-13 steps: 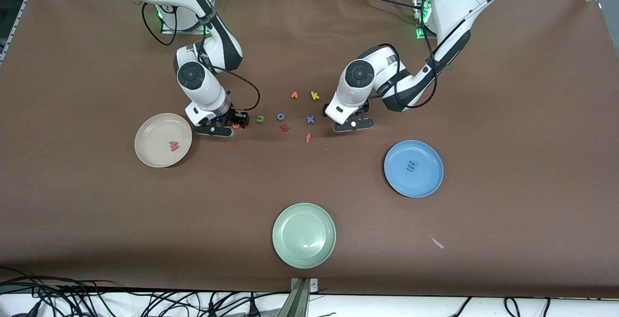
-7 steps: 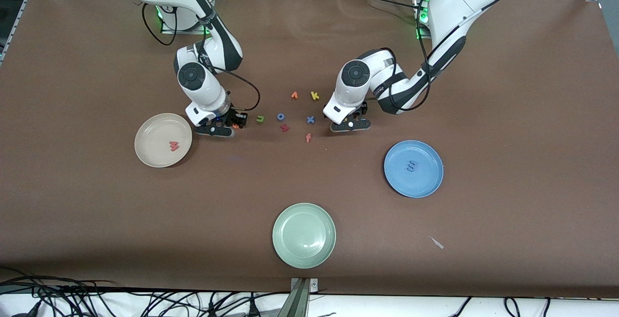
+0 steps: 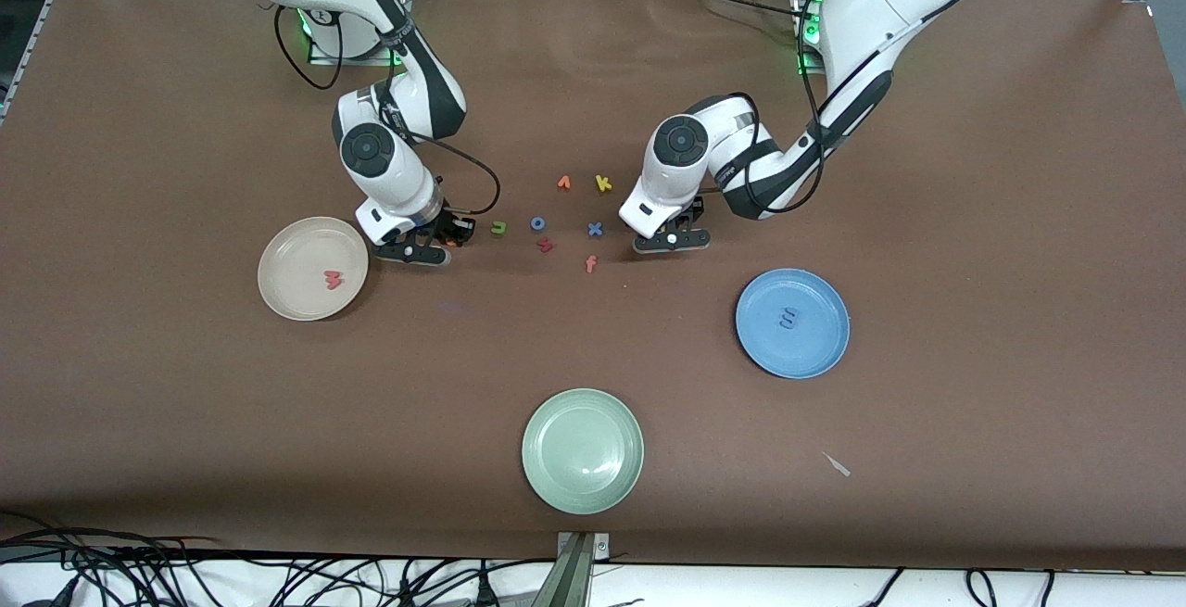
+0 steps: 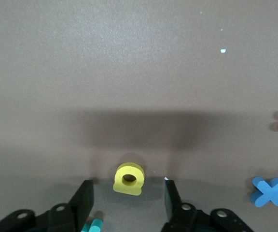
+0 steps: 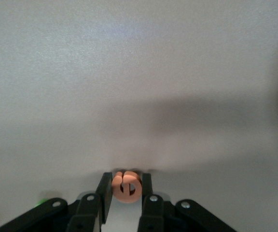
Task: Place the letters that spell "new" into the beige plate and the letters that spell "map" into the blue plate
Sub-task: 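Place 6 on white plate with the right gripper while the left gripper places D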
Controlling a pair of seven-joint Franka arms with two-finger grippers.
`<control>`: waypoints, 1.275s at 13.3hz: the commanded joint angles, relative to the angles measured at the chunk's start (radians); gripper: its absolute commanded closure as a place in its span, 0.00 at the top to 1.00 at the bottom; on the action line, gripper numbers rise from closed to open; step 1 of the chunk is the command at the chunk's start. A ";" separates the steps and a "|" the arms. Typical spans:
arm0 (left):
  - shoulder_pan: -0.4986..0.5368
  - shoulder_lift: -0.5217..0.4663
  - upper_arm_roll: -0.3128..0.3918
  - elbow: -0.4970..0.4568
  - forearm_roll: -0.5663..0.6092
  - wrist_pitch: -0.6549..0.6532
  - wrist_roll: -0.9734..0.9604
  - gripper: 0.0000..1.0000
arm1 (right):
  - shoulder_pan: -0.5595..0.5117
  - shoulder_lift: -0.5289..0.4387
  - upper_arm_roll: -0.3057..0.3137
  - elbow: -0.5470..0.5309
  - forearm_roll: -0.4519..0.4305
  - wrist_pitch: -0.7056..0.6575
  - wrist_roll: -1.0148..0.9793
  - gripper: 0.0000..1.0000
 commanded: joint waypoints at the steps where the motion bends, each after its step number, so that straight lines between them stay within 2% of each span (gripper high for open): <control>1: -0.006 0.009 0.004 0.005 0.039 0.006 -0.024 0.62 | 0.003 -0.061 -0.081 0.105 -0.008 -0.252 -0.075 0.23; 4: -0.006 0.009 0.013 0.008 0.041 0.006 -0.024 0.33 | 0.005 -0.092 -0.217 0.124 -0.013 -0.367 -0.314 0.23; 6: -0.004 0.004 0.015 0.008 0.039 0.003 -0.024 0.11 | 0.003 -0.083 -0.287 0.120 -0.065 -0.370 -0.391 0.23; 9: 0.011 -0.014 0.013 0.020 0.039 -0.028 -0.018 0.05 | -0.011 -0.023 -0.333 0.113 -0.088 -0.297 -0.438 0.25; 10: 0.011 -0.028 0.010 0.040 0.038 -0.085 -0.012 0.03 | -0.023 0.003 -0.333 0.110 -0.088 -0.260 -0.448 0.31; 11: 0.011 -0.033 0.004 0.080 0.038 -0.160 -0.010 0.00 | -0.029 0.009 -0.333 0.110 -0.081 -0.253 -0.450 0.71; 12: 0.010 -0.034 0.002 0.112 0.038 -0.231 0.005 0.00 | -0.029 -0.001 -0.334 0.115 -0.079 -0.266 -0.450 1.00; 14: 0.011 -0.054 0.002 0.160 0.027 -0.337 0.097 0.00 | -0.028 -0.035 -0.328 0.123 -0.065 -0.313 -0.432 1.00; 16: 0.052 -0.086 0.007 0.166 0.027 -0.390 0.219 0.00 | -0.011 -0.073 -0.312 0.124 -0.001 -0.350 -0.363 1.00; 17: 0.097 -0.100 0.005 0.166 0.024 -0.393 0.297 0.00 | -0.006 -0.081 -0.273 0.124 0.005 -0.355 -0.299 1.00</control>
